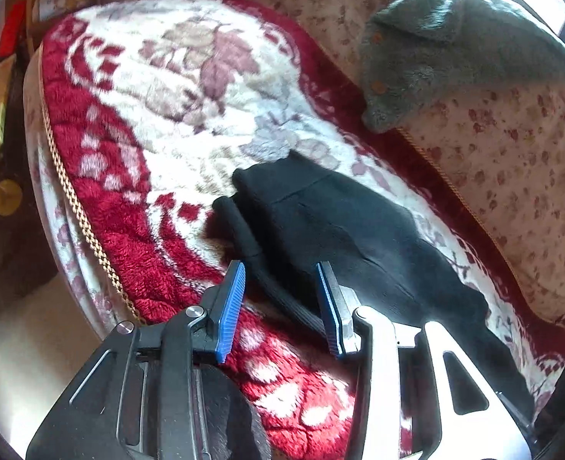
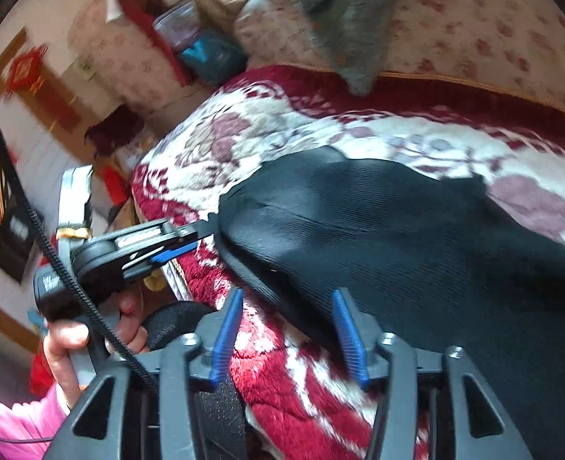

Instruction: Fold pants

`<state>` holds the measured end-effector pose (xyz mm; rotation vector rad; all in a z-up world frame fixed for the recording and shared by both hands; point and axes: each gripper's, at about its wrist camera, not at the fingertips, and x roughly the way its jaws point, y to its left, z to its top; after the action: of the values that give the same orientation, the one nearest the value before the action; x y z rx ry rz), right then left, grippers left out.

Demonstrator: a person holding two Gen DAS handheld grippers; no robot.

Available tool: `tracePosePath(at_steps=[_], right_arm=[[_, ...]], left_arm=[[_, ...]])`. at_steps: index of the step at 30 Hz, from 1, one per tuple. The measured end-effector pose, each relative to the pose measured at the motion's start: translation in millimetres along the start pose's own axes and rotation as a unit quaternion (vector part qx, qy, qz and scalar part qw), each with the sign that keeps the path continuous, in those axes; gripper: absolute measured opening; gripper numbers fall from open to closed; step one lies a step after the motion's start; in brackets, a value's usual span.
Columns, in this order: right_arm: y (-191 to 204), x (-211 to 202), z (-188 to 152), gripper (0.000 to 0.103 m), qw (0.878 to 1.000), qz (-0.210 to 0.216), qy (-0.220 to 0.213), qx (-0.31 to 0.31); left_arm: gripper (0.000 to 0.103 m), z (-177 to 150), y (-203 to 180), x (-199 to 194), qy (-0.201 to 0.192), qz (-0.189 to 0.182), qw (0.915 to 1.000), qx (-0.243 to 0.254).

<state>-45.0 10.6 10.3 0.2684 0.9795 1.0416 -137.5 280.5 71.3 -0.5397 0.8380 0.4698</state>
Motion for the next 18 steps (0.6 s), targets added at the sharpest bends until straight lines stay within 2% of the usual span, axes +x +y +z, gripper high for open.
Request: tracePosePath(at_steps=[9,18], right_arm=[[-32,-71,-17,0.049,0.997,-0.03,-0.056,0.049],[-68,-155,-51,0.056,0.985,-0.08,-0.114,0.099]], left_arm=[[0.039,-21,-62,-17,-0.004,-0.037,0.9965,0.075],[0.039,-52,-137,-16,0.023,-0.099,0.9839,0.147]])
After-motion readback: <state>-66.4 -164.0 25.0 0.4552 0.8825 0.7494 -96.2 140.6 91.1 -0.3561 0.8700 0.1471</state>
